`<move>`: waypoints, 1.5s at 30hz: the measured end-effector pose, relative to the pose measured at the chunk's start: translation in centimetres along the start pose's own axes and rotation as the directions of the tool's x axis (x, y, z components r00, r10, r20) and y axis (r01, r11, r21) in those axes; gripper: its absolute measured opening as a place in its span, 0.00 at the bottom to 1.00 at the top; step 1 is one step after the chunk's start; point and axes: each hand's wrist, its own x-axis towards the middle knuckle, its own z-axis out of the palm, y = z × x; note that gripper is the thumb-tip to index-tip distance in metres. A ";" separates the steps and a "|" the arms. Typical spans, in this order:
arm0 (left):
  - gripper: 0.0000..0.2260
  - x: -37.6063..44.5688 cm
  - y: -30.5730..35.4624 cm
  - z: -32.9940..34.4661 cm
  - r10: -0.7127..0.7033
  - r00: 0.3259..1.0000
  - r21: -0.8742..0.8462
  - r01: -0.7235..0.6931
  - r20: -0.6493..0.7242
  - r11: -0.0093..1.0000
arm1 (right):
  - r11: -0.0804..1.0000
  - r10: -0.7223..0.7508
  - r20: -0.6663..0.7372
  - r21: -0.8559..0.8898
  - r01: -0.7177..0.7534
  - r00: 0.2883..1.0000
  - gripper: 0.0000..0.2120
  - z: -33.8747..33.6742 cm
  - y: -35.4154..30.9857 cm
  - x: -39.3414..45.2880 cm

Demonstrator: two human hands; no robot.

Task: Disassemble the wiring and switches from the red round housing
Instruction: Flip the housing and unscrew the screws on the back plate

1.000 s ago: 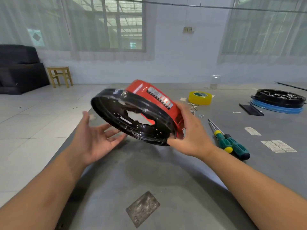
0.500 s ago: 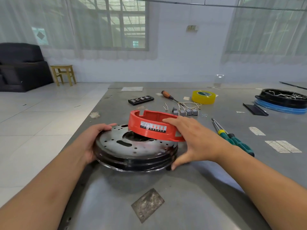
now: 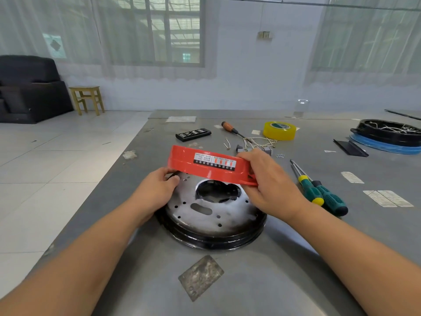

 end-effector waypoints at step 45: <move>0.09 -6.4 -2.1 -7.1 0.570 0.781 0.616 -0.585 0.253 0.528 | 0.992 0.099 0.526 -0.116 -0.043 0.844 0.39 -3.4 -3.7 -4.3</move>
